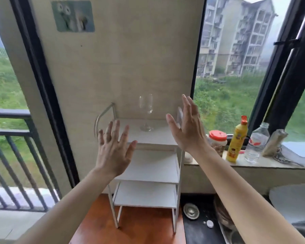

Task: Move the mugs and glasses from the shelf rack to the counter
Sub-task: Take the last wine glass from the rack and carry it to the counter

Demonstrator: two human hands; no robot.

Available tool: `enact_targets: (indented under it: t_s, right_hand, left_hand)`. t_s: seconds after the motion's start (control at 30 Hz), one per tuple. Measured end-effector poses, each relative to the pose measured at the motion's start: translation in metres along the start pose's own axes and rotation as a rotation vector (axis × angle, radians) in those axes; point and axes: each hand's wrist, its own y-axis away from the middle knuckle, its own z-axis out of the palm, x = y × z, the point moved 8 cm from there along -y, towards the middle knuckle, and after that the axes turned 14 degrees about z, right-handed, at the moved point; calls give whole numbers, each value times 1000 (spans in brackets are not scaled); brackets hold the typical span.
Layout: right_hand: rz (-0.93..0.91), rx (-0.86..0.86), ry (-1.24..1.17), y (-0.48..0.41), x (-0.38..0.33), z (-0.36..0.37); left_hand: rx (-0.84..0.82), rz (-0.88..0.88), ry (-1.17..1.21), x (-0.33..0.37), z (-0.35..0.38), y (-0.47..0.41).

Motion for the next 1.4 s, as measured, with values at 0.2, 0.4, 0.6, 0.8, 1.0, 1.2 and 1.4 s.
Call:
enact_targets:
  t_s: [0.2,0.4,0.6,0.8,1.0,1.2,1.4]
  right_hand:
    - [40,-16,-9,-16,-26,56]
    - [189,-207,-198,-36,-33,109]
    - [204,-206,-278,-44,-24,116]
    - [153,-164,-323,-23,-21,92]
    - [150,-209,-439,16,-29,59]
    - [220,-122,-514,60,-21,13]
    - [278,3,-441,131,38,-22]
  left_hand:
    - [0,64,35,-9,21,-3]
    - [25,50,44,-9,20,-2]
    - [8,30,34,-9,22,-3]
    - [-22,10,27,-10,22,-3]
    - [-66,-8,36,-11,23,-3]
    - [-9,6,114,-9,13,2]
    - [180,122,256,58,24,49]
